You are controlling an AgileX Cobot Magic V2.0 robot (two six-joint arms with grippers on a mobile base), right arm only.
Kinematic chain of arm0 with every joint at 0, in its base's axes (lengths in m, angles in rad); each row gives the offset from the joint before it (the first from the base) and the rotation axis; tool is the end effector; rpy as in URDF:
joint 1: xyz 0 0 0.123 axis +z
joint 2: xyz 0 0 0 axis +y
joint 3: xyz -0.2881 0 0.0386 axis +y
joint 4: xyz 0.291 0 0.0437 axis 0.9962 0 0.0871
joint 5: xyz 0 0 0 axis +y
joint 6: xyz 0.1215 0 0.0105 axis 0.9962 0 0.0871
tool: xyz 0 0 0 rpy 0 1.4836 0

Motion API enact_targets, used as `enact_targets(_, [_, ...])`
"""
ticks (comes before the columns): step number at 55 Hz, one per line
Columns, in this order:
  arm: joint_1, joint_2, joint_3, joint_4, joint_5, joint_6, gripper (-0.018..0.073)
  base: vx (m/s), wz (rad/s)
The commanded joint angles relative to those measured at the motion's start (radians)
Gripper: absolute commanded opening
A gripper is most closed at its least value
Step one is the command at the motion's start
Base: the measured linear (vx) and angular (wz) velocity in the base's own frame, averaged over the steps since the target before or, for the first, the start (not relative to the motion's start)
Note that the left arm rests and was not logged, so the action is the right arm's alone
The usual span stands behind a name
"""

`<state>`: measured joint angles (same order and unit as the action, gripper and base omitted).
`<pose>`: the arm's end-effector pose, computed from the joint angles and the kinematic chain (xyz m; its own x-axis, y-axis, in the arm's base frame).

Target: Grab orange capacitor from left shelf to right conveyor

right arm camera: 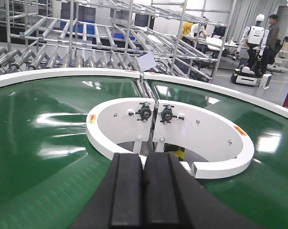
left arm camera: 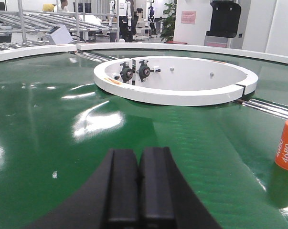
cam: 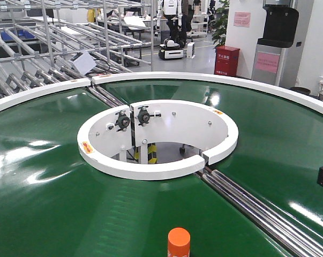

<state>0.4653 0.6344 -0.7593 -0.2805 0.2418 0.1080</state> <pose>0.1786 0.0806 0.4018 0.0456 -0.1602 -0.9860 -0.3862 0.9075 -0.1653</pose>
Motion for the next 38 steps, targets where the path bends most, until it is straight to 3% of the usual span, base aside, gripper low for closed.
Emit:
enact_targets(1, [-0.003,-0.014,-0.018,-0.021,-0.068,-0.004,-0.0013,0.0,0.0])
enact_targets(7, [-0.038,-0.087,0.053,-0.009,-0.102,-0.004,-0.0013,0.0,0.0])
enact_targets(15, [-0.229,-0.272,0.273,0.06,-0.205,-0.004,-0.0013,0.0,0.0])
enact_targets(24, [-0.408,-0.505,0.561,0.111,-0.208,0.001,-0.0013,0.0,0.0])
enact_targets(34, [-0.43,-0.66,0.807,0.148,-0.228,0.004,-0.0011,0.0,0.0])
enact_targets(38, [-0.429,-0.655,0.792,0.143,-0.09,0.004,-0.0011,0.0,0.0])
